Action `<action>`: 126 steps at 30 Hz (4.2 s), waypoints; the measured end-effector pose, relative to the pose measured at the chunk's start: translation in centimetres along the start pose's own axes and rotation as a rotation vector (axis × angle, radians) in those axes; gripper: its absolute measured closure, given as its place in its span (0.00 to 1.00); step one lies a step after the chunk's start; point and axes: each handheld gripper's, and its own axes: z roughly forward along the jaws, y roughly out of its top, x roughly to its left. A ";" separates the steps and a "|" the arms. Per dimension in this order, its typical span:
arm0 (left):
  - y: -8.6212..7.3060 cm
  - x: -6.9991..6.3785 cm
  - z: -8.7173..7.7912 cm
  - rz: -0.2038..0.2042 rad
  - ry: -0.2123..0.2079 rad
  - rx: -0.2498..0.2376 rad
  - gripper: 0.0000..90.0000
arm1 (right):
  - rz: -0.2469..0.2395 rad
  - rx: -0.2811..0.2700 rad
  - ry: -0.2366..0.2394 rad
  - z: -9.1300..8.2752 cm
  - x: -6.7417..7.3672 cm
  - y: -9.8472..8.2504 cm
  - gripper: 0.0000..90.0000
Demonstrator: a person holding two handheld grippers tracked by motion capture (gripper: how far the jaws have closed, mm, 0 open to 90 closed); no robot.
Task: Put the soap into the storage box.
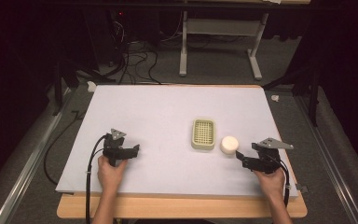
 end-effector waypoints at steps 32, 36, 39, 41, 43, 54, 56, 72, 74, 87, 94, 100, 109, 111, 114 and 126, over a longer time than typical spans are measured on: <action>0.0 0.0 0.0 0.001 0.001 0.000 0.18 | -0.083 0.125 -0.034 5.6 1.6 2.3 0.16; 0.0 0.0 0.0 0.001 0.001 0.000 0.18 | -0.082 0.142 -0.039 6.1 1.5 2.1 0.16; 0.0 0.0 0.0 0.001 0.001 -0.001 0.18 | -0.088 0.146 -0.038 6.4 1.5 2.1 0.17; 0.0 0.0 0.0 0.001 0.002 -0.002 0.18 | -0.089 0.151 -0.041 6.7 1.6 2.0 0.18; 0.0 0.0 0.0 0.001 0.002 -0.001 0.18 | -0.091 0.155 -0.044 6.8 1.6 2.0 0.18; 0.0 0.0 0.0 0.001 0.001 -0.001 0.18 | -0.098 0.162 -0.044 7.7 2.1 2.0 0.26; 0.0 0.0 0.0 0.001 0.001 0.000 0.18 | -0.101 0.161 -0.043 7.6 2.1 2.0 0.27; 0.0 0.0 0.0 0.001 0.002 -0.001 0.18 | -0.107 0.155 -0.028 7.4 1.8 2.0 0.27; 0.0 0.0 0.0 0.001 0.002 -0.001 0.18 | -0.102 0.150 -0.026 7.2 1.7 2.1 0.27; 0.0 -0.1 0.0 0.002 0.003 -0.002 0.18 | -0.085 0.105 -0.004 5.4 1.4 2.6 0.27; 0.0 0.0 0.0 0.002 0.002 -0.002 0.18 | -0.073 0.090 0.021 4.4 1.0 3.0 0.27; 0.0 0.0 0.0 0.001 0.001 -0.002 0.18 | -0.097 0.098 0.030 3.7 1.2 3.7 0.27; 0.0 -0.1 0.0 0.003 0.004 -0.001 0.18 | -0.108 0.072 0.068 3.2 2.3 4.7 0.27; 0.0 -0.1 0.0 0.003 0.002 0.000 0.18 | -0.120 0.066 0.062 3.2 2.6 4.9 0.27; 0.0 -0.1 0.0 0.002 0.002 -0.002 0.18 | -0.127 0.059 0.067 3.2 2.8 5.1 0.27; 0.0 -0.1 0.0 0.002 0.002 -0.002 0.18 | -0.122 0.032 0.106 2.9 3.4 6.3 0.27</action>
